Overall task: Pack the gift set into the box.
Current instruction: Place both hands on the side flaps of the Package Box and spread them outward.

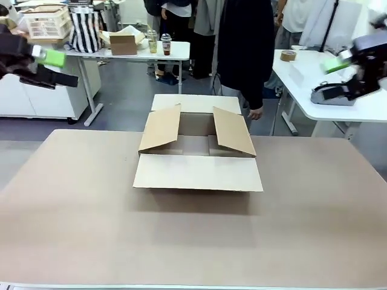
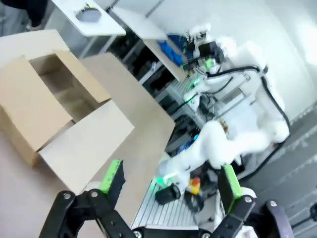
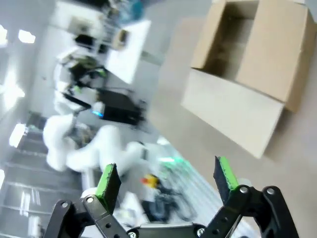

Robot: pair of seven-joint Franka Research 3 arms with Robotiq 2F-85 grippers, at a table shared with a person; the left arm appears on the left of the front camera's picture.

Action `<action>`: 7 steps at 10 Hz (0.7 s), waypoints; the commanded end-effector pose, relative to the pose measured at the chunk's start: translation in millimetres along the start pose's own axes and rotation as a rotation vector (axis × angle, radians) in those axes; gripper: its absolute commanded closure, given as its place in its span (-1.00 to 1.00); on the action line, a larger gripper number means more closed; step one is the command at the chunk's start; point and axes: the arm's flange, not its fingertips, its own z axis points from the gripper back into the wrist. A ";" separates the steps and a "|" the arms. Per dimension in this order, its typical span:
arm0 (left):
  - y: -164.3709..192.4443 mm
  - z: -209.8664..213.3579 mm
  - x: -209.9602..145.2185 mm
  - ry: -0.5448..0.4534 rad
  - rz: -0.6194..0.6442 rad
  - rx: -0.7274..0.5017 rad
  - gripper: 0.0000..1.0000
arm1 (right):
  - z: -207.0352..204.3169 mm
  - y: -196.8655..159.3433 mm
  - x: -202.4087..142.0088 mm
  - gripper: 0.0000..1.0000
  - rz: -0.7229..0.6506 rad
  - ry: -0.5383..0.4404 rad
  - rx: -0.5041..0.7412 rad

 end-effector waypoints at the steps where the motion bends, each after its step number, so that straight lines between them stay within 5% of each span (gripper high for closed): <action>1: 15.2 -7.5 -18.8 -0.028 0.020 0.124 -1.00 | -16.6 17.6 0.7 -1.00 0.120 0.064 -0.112; 2: 0.0 0.0 0.0 0.000 0.000 0.000 -1.00 | -16.6 17.6 0.7 -1.00 0.120 0.064 -0.112; 7: 0.0 0.0 0.0 0.000 0.000 0.000 -1.00 | -16.6 17.6 0.7 -1.00 0.120 0.064 -0.112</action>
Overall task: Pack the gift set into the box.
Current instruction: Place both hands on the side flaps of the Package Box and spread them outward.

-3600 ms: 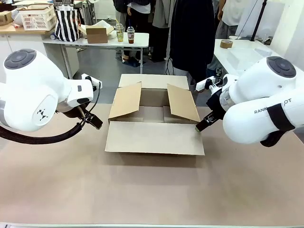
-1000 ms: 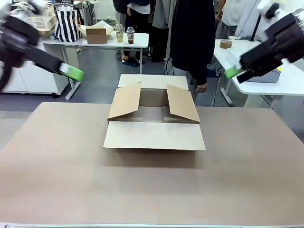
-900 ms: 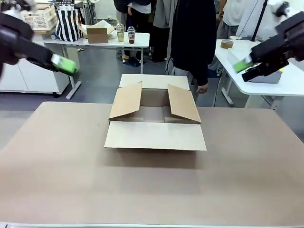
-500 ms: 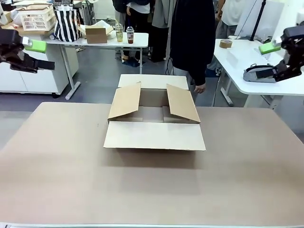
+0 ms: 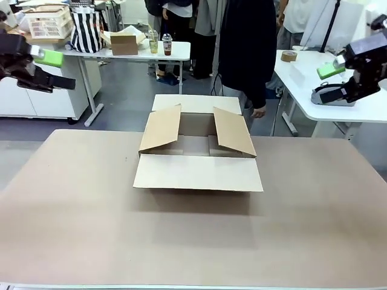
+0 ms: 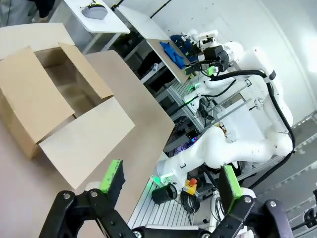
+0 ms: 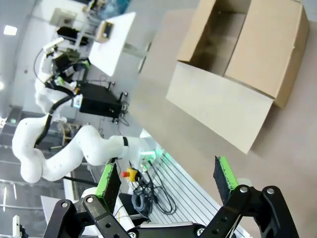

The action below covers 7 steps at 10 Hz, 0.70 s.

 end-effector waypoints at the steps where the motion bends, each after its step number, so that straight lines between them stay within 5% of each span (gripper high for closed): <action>1: 3.7 0.0 2.9 -0.017 -0.027 -0.014 -1.00 | 1.5 -1.9 2.5 -1.00 0.025 -0.008 0.027; 3: 0.5 1.9 -0.7 -0.001 0.000 0.004 -1.00 | 1.5 -1.9 2.5 -1.00 0.025 -0.008 0.027; 7: -46.2 -80.2 85.5 0.325 0.130 0.502 -1.00 | 1.5 -1.9 2.5 -1.00 0.025 -0.008 0.027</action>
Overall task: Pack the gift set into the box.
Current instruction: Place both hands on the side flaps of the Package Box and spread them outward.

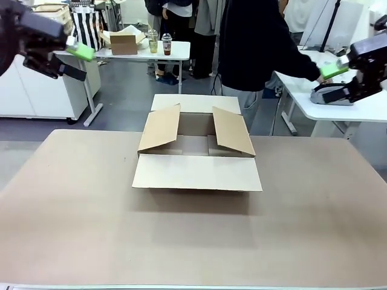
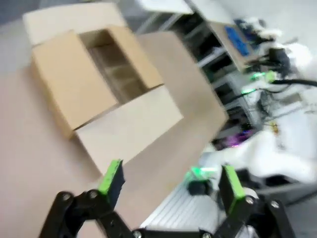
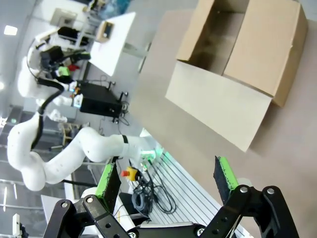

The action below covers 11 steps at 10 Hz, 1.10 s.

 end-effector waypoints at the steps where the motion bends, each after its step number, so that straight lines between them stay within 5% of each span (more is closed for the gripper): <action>1: -21.6 -43.7 47.2 0.245 0.056 0.223 -1.00 | -1.6 -0.1 3.8 -1.00 0.027 -0.011 0.024; 4: -45.6 -139.6 93.9 0.398 0.087 0.450 -1.00 | -1.6 -0.1 3.8 -1.00 0.027 -0.011 0.024; 6: -55.5 -197.2 106.9 0.379 0.086 0.566 -1.00 | -1.6 -0.1 3.8 -1.00 0.027 -0.011 0.024; 7: -58.7 -223.4 97.1 0.473 -0.006 0.305 -1.00 | -1.6 -0.1 3.8 -1.00 0.027 -0.011 0.024; 8: -49.3 -185.1 86.5 0.384 0.066 0.524 -1.00 | -1.6 -0.1 3.8 -1.00 0.027 -0.011 0.024; 11: -49.3 -185.1 86.5 0.384 0.066 0.524 -1.00 | -1.6 -0.1 3.8 -1.00 0.027 -0.011 0.024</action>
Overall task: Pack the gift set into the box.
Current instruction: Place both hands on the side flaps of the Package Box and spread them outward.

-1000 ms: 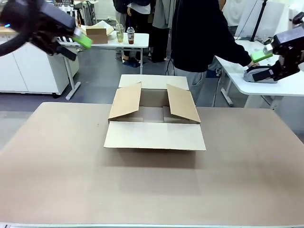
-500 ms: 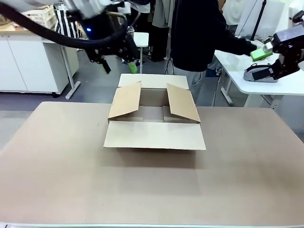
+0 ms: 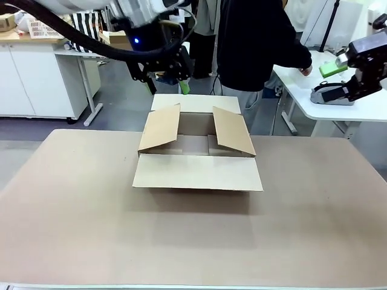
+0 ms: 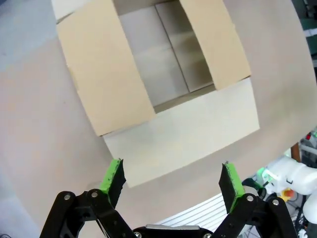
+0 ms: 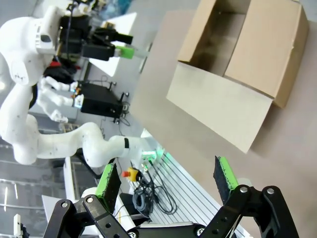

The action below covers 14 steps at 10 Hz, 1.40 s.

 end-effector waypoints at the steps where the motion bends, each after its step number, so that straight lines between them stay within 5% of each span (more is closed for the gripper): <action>1: -7.8 -9.7 2.8 0.012 -0.012 -0.009 -1.00 | -1.4 -0.4 2.3 -1.00 0.027 -0.008 0.020; 6: -30.7 -139.7 89.5 0.017 0.081 0.272 -1.00 | -1.4 -0.4 2.3 -1.00 0.027 -0.008 0.020; 10: -15.0 -185.8 112.3 0.063 0.270 0.491 -1.00 | -1.4 -0.4 2.3 -1.00 0.027 -0.008 0.020; 14: -6.7 -210.4 110.0 0.090 0.333 0.597 -1.00 | -1.4 -0.4 2.3 -1.00 0.027 -0.008 0.020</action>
